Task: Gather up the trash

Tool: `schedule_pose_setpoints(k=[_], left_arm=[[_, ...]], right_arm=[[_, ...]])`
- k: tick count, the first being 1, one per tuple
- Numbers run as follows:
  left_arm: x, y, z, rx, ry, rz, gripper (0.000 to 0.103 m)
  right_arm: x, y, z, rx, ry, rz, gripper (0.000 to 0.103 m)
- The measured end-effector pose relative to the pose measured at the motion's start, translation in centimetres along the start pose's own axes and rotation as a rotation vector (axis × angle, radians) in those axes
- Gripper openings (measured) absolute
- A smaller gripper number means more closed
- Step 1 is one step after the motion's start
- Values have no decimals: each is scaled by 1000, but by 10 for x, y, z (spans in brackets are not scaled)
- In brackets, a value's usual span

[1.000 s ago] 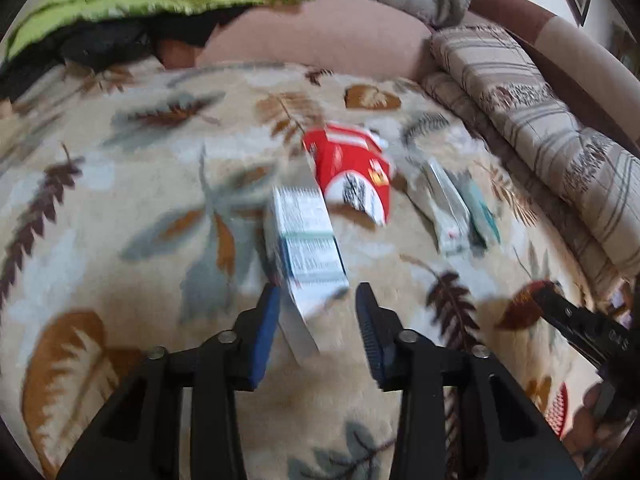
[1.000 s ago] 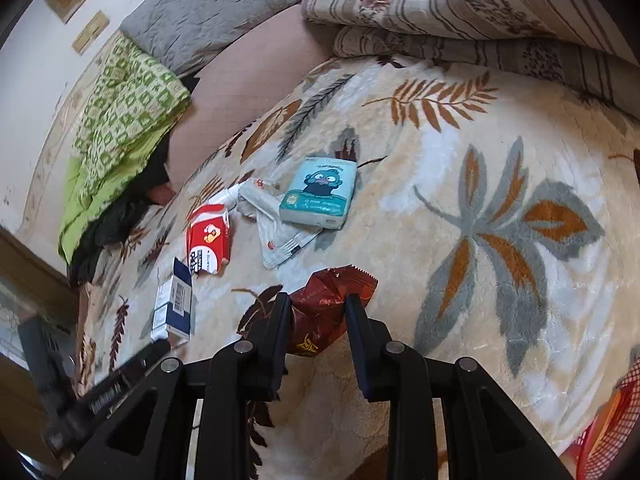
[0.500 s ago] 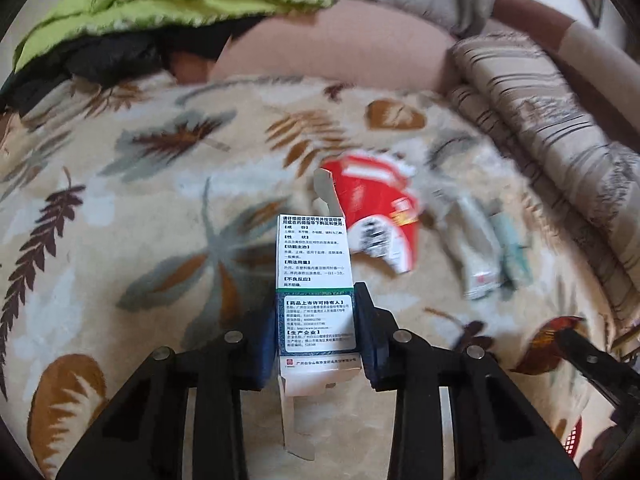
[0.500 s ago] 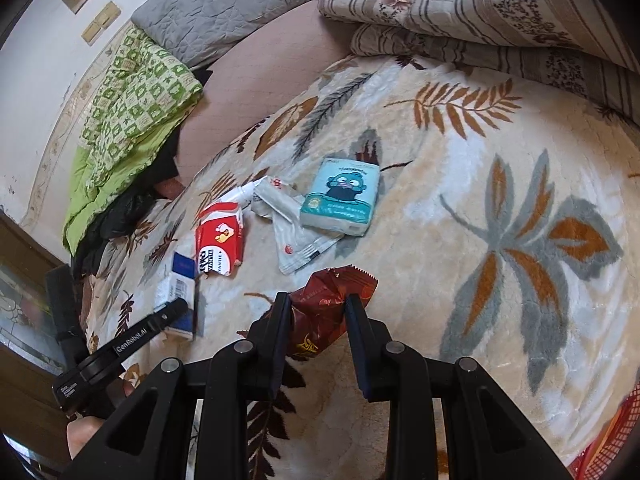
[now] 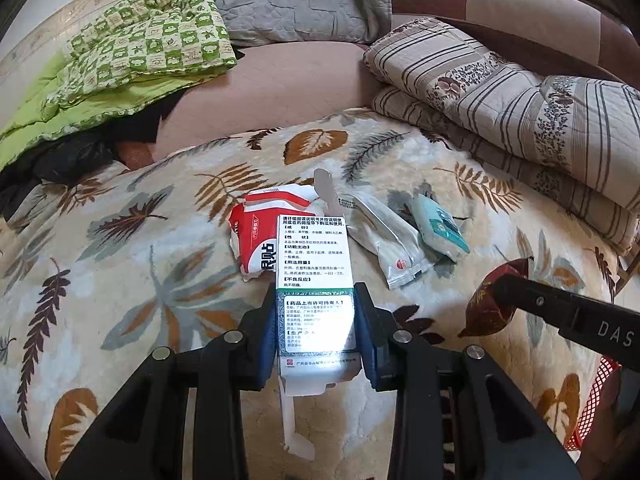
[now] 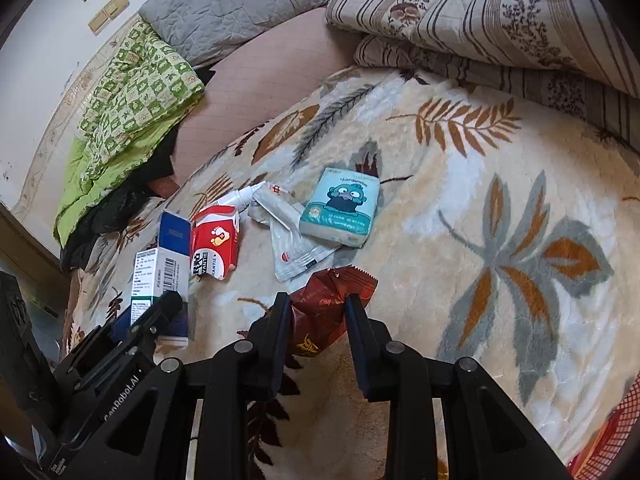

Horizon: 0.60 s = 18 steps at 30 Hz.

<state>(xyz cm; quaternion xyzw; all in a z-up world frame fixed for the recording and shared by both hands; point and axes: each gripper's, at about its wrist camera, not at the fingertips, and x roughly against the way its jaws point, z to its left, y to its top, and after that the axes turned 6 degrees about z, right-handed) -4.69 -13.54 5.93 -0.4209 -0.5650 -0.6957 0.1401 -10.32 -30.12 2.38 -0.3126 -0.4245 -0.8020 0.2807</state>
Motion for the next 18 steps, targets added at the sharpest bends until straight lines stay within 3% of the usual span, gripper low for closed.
schedule_pose_setpoints(k=[5, 18], left_arm=[[1, -1, 0, -7, 6, -4, 33], [7, -4, -6, -44, 27, -33, 33]], right_arm=[[2, 0, 3, 34, -38, -21, 30], [8, -2, 2, 21, -38, -33, 30]])
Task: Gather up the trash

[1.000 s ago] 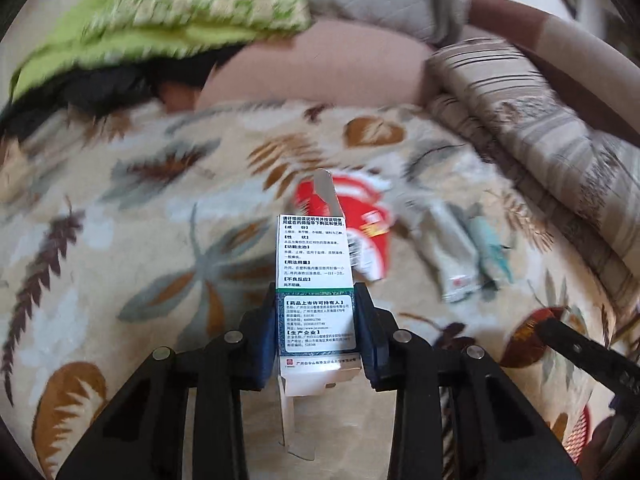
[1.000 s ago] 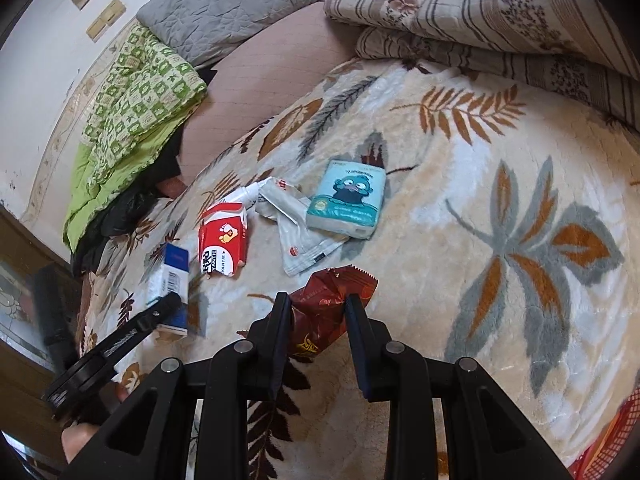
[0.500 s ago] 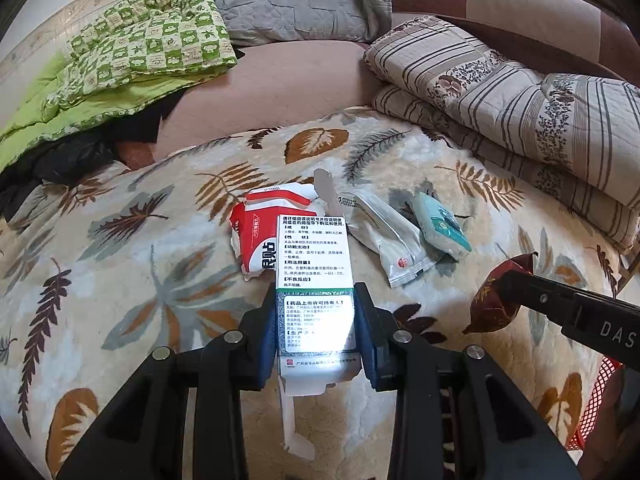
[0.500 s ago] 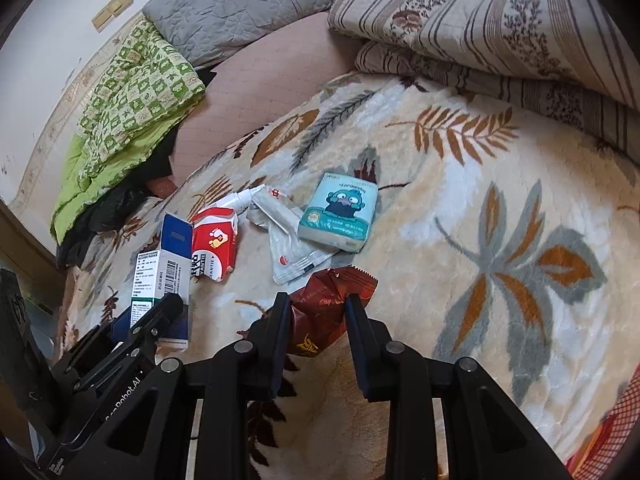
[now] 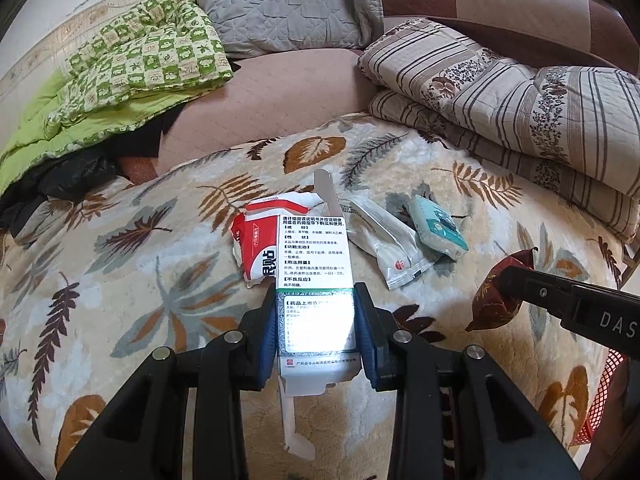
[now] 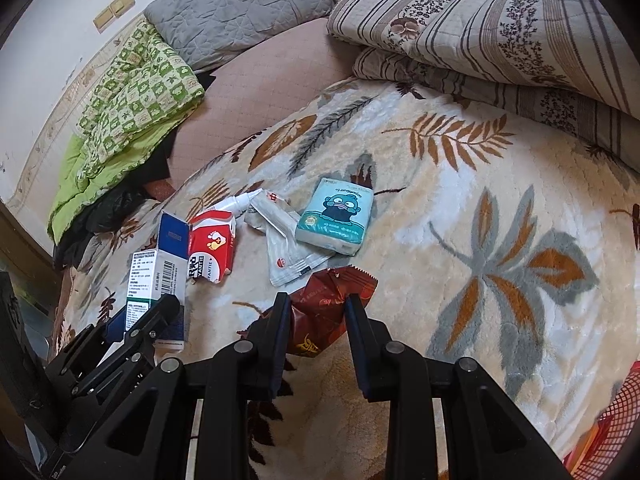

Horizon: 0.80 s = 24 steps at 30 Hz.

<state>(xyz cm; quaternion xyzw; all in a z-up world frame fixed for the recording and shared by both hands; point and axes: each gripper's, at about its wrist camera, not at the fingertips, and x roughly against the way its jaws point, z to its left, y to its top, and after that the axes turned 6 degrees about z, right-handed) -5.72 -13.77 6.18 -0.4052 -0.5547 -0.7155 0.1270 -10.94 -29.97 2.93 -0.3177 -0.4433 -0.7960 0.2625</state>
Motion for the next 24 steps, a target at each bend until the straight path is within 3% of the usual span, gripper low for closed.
schedule_pose_setpoints(k=[24], left_arm=[[2, 1, -2, 2, 3, -2, 33]], right_arm=[[0, 0, -1, -4, -1, -2, 30]])
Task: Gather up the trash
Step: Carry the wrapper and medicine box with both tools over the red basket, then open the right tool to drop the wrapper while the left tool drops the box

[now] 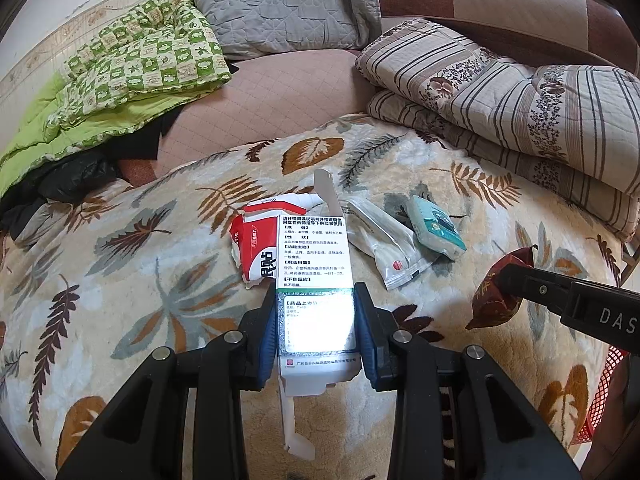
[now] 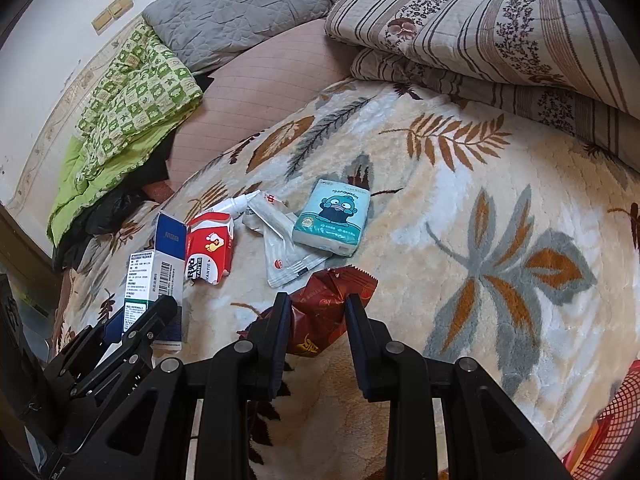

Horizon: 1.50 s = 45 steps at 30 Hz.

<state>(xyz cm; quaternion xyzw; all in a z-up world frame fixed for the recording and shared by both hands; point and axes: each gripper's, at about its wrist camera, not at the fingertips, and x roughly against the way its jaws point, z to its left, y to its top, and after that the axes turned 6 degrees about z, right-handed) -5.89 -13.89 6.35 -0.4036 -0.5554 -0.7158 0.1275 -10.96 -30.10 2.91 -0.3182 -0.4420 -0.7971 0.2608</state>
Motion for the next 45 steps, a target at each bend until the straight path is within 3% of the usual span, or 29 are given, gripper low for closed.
schedule_pose_setpoints(k=[5, 13, 22, 27, 33, 41, 45], left_arm=[[0, 0, 0, 1, -1, 1, 33], [0, 0, -3, -2, -8, 2, 33], [5, -3, -13, -21, -55, 2, 33], [19, -10, -29, -73, -163, -3, 33], [41, -21, -75, -197, -378, 27, 33], [79, -39, -198, -482, -652, 95, 34], [84, -50, -265, -610, -746, 167, 34]], right_arm=[[0, 1, 0, 14, -26, -2, 30], [6, 1, 7, 94, -164, -39, 30], [28, -1, -3, 43, -122, -57, 30], [70, -9, -18, -10, -89, -114, 30], [128, -56, -69, -71, -116, -145, 30], [219, -130, -191, -276, -242, -138, 30], [238, -156, -231, -357, -293, -131, 30]])
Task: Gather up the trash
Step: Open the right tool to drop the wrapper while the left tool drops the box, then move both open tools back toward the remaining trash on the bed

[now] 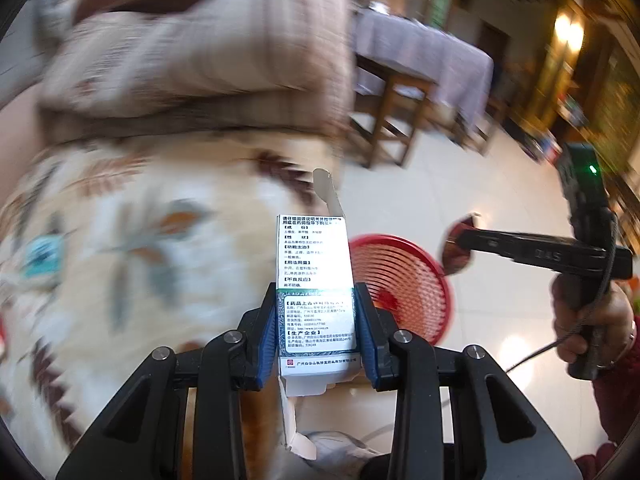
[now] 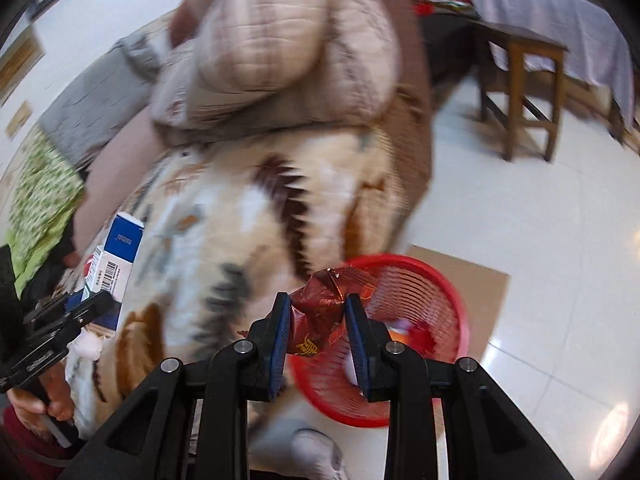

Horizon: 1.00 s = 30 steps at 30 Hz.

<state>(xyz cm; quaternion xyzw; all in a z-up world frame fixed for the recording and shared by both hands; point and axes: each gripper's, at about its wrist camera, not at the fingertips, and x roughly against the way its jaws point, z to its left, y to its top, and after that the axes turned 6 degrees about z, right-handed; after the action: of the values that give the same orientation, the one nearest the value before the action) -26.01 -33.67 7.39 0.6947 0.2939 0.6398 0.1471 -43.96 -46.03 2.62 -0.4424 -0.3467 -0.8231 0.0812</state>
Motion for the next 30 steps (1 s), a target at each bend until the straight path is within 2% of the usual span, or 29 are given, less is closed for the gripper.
schedule_pose_setpoints(k=[2, 6, 8, 10, 11, 13, 17, 22, 26, 30], left_arm=[[-19, 9, -24, -54, -12, 25, 34], [-49, 21, -47, -97, -46, 97, 36], [-62, 28, -52, -91, -67, 137, 42], [-68, 32, -53, -81, -74, 150, 60], [-69, 34, -54, -79, -67, 146, 61], [-68, 36, -55, -79, -67, 140, 61], [-51, 31, -51, -72, -37, 102, 61], [-18, 17, -23, 4, 37, 45, 61], [12, -1, 8, 93, 118, 24, 61], [51, -22, 51, 209, 228, -24, 61]], right_arm=[[-1, -2, -17, -38, 6, 5, 30], [-2, -1, -29, -50, 0, -3, 30], [-7, 1, -33, -42, -12, -1, 32], [-12, 1, -38, -42, -23, 9, 33], [-17, 2, -40, -43, -24, 24, 35], [-21, 1, -47, -66, -32, 31, 48], [-16, 2, -55, -94, -23, 11, 48], [-10, 3, -46, -64, -10, 5, 48], [-12, 2, -20, -8, 15, 23, 48], [-19, 5, 26, 89, 52, 47, 48]])
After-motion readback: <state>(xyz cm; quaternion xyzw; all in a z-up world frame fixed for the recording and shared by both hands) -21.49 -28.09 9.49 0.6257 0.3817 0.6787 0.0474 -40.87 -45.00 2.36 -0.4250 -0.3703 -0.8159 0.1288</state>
